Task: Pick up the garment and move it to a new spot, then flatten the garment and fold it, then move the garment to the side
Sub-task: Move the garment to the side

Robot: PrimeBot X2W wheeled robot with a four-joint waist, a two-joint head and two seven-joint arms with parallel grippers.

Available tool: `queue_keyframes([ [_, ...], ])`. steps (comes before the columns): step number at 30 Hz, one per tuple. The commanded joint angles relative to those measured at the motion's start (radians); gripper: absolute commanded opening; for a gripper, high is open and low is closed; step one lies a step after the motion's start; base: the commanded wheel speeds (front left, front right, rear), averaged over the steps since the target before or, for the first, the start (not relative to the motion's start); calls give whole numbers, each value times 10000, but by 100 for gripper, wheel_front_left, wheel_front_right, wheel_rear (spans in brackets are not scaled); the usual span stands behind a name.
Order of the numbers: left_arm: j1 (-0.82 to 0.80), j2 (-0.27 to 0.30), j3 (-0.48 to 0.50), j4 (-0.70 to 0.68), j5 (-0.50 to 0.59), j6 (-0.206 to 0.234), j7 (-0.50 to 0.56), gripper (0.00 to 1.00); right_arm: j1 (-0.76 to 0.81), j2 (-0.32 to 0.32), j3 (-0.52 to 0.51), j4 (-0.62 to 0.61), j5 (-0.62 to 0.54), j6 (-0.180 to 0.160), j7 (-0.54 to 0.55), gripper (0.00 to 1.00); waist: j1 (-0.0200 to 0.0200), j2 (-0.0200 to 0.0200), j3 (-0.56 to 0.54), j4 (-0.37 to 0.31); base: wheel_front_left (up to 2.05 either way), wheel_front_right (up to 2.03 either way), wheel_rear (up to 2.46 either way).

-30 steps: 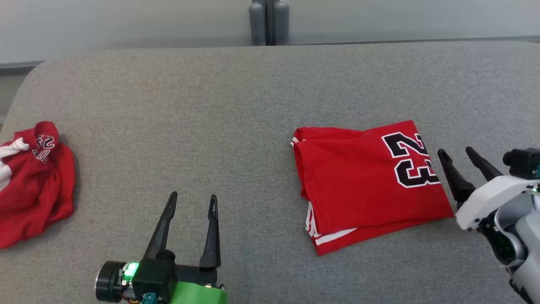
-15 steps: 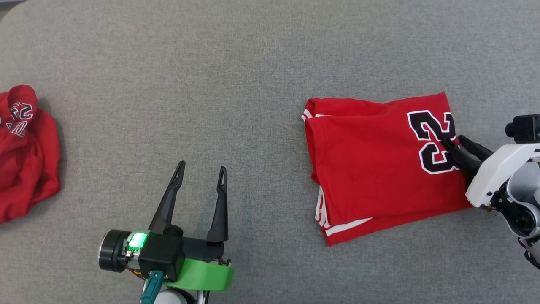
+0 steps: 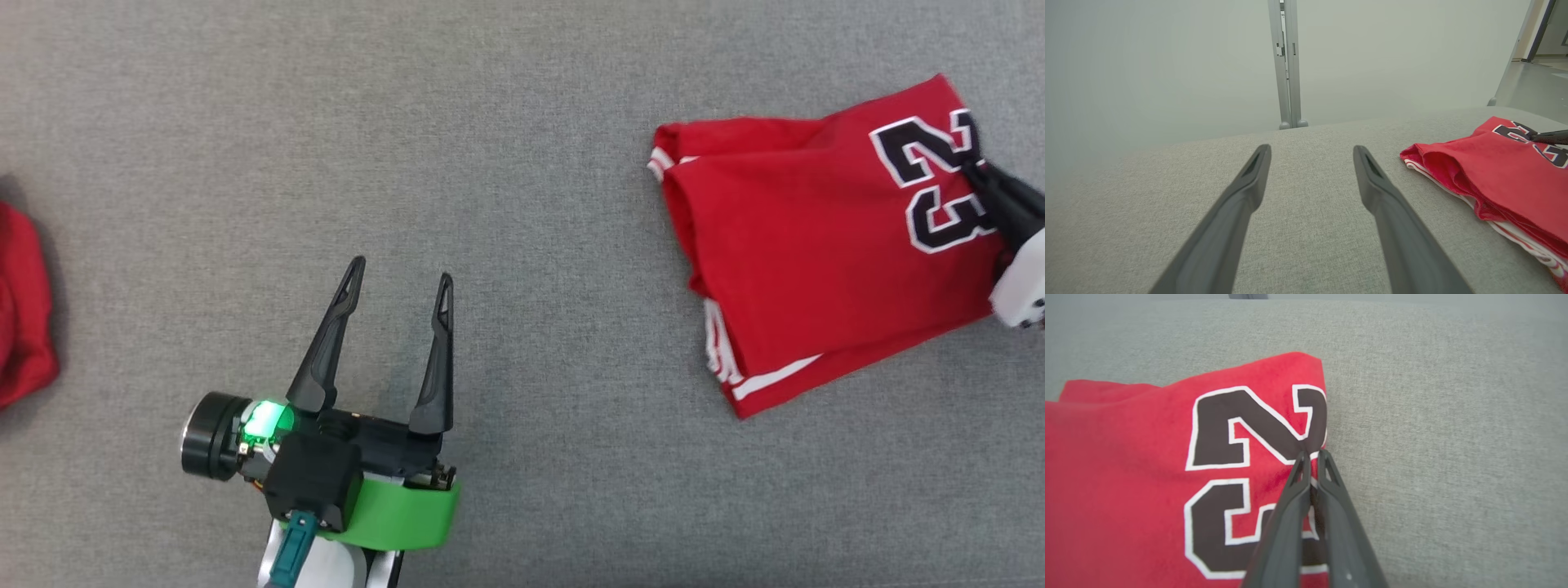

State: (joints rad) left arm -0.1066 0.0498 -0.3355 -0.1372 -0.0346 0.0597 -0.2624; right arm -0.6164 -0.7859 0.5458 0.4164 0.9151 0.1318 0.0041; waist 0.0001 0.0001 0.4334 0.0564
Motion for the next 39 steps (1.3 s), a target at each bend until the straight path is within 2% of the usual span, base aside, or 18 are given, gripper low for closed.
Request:
queue_keyframes([
  [1,-360,107,-43,-162,298,-95,-29,100,-293,-322,-148,151,-201,-24,-128,0,-1,-1,701,-529,0,0,0],
  [9,-1416,582,-333,-1013,825,-188,-27,100,-1785,-1170,-1484,1313,-427,-21,-852,0,-1,-1,2350,-1531,0,0,0],
  [12,-1766,774,-536,-1287,969,-242,-27,100,-2275,-1203,-1811,1769,-361,-21,-988,0,-1,-1,2885,-1768,0,0,0],
  [18,-2121,1113,-810,-1722,1114,-109,-27,100,-2888,-1425,-2422,2668,-360,-21,-1186,0,-1,-1,3494,-1967,0,0,0],
  [26,-2271,1485,-1033,-2030,1202,230,-27,100,-3368,-1824,-2910,3391,-773,-21,-1416,0,-1,-1,3697,-1899,0,0,0],
  [27,-2302,1498,-1067,-2041,1188,264,-27,100,-3498,-1823,-3002,3577,-916,-23,-1583,29,-1,-1,3688,-1867,0,0,0],
  [28,-2329,1517,-1127,-2008,1160,301,-27,100,-3652,-1752,-3105,3794,-1133,-23,-1854,100,-1,-1,3657,-1818,0,0,0],
  [34,-2322,1455,-1375,-1799,910,660,-27,100,-4129,-932,-3187,4489,-2823,-21,-2621,100,-1,-1,3047,-1462,0,0,0],
  [39,-1915,1414,-1302,-1590,570,1039,-27,100,-3608,252,-3382,3743,-4139,-21,-2692,100,-1,-1,2167,-1233,0,0,0],
])
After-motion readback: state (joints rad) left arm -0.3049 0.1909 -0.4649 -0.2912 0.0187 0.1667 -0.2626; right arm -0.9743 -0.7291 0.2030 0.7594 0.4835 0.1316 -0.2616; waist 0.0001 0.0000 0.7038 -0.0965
